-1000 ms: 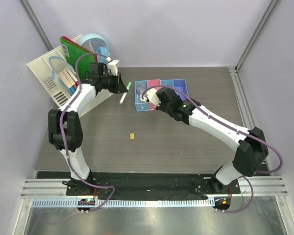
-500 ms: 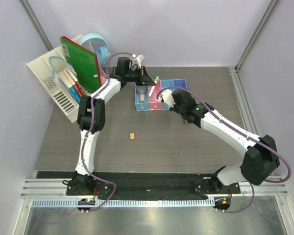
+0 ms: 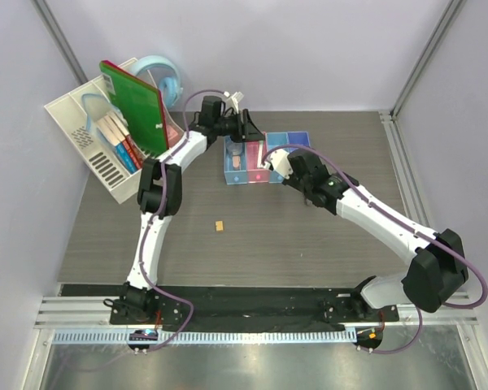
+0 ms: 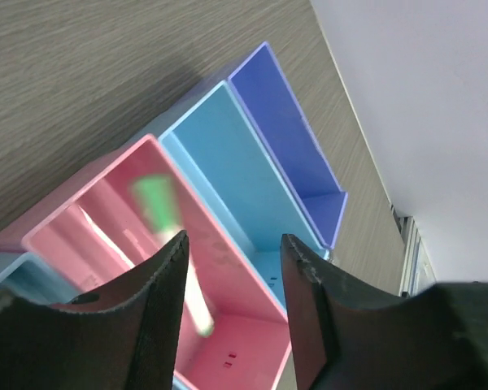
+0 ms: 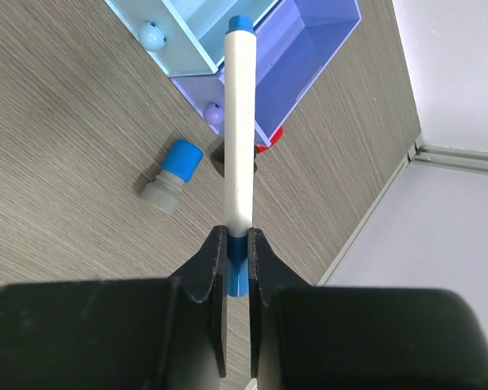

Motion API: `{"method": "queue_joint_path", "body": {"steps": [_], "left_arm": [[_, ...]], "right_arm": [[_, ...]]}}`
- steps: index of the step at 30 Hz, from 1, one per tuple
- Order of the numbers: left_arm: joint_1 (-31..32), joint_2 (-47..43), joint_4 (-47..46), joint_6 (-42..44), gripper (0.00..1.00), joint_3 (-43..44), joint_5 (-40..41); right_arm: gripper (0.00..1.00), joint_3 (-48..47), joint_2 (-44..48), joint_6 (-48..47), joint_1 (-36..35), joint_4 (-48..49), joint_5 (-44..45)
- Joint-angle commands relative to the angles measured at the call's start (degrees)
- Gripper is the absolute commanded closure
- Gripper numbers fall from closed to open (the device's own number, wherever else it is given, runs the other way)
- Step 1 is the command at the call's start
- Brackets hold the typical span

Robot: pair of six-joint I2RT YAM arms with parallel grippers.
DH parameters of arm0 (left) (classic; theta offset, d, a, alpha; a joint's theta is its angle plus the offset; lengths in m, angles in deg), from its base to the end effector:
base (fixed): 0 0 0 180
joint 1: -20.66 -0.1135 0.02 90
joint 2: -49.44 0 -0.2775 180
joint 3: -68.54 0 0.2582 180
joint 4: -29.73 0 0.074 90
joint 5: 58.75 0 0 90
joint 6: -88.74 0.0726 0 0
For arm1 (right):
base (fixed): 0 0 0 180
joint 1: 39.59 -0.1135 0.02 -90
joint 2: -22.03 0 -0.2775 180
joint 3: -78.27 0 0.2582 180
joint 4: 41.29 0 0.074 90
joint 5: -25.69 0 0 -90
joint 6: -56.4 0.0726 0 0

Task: Sort the stationery into containers
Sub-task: Pick up the pen from the center of the board, then place the pen in the storage box.

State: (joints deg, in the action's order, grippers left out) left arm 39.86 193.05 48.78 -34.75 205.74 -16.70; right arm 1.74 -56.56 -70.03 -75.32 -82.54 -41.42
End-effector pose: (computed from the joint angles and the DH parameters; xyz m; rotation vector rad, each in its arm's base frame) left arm 0.5590 -0.2517 0.1966 0.3188 2.1227 -1.4027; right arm 0.2808 0.1672 0.2796 -1.1869 1.9687 -0.4697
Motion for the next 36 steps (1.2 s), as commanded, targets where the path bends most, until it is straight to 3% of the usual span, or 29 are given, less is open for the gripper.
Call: {"method": "queue_joint_path", "body": {"steps": [1, 7, 12, 14, 15, 16, 18, 19, 21, 22, 24, 25, 26, 29, 36], "left_arm": [[-0.8, -4.0, -1.6, 1.2, 0.5, -2.4, 1.7], [-1.9, -7.7, -1.0, 4.5, 0.49, -5.0, 2.9], [-1.8, -15.2, 12.7, 28.8, 0.48, -6.6, 2.7], [-1.7, -19.9, 21.0, 38.1, 0.37, -8.4, 1.3], [-1.5, -21.3, 24.7, 48.9, 0.3, -9.8, 1.5], [-1.3, -22.7, 31.5, 52.9, 0.25, -10.2, 2.4], [-0.2, -24.8, 40.1, 66.6, 0.28, -10.2, 2.9], [0.3, -25.0, 48.6, 71.0, 0.36, -9.1, 2.9], [1.6, -24.7, 56.1, 75.8, 0.39, -7.8, 1.3], [2.1, -24.3, 63.5, 80.9, 0.49, -6.0, 0.2], [3.3, -23.2, 68.5, 83.5, 0.56, -4.9, -1.4], [3.7, -23.0, 72.4, 86.0, 0.66, -4.8, -2.8], [4.5, -22.9, 73.7, 87.3, 0.67, -5.0, -3.3], [5.7, -23.1, 76.6, 90.0, 0.51, -6.1, -4.3], [7.0, -21.7, 81.2, 93.0, 0.45, -2.3, -4.6]], "right_arm": [[0.97, -1.4, 1.5, 0.7, 0.0, 2.0, -0.8], [0.97, -2.7, 0.8, 0.9, 0.0, 2.0, -1.4], [0.96, -3.6, -0.2, -0.3, 0.0, 2.5, -1.2], [0.97, -3.8, -0.9, -1.2, 0.0, 2.7, -0.6], [0.97, -3.8, -1.0, -1.7, 0.0, 2.9, -0.4], [0.97, -3.7, -1.0, -2.1, 0.0, 3.2, -0.1], [0.97, -3.5, -1.0, -3.2, -0.4, 4.0, 0.5], [0.97, -3.4, -1.0, -3.6, -0.9, 4.3, 0.8], [0.97, -3.1, -0.8, -5.0, -2.1, 5.5, 2.0], [0.97, -3.0, -0.7, -5.5, -3.0, 5.8, 2.2], [0.97, -2.4, -0.4, -6.5, -4.4, 6.9, 3.6], [0.97, -2.1, -0.1, -6.7, -5.1, 7.1, 3.7], [0.97, -1.9, 0.2, -7.4, -6.4, 7.2, 4.0], [0.97, -0.4, 0.8, -8.8, -8.6, 7.9, 5.5], [0.97, 3.8, 2.1, -10.6, -12.3, 10.0, 6.4]]}}
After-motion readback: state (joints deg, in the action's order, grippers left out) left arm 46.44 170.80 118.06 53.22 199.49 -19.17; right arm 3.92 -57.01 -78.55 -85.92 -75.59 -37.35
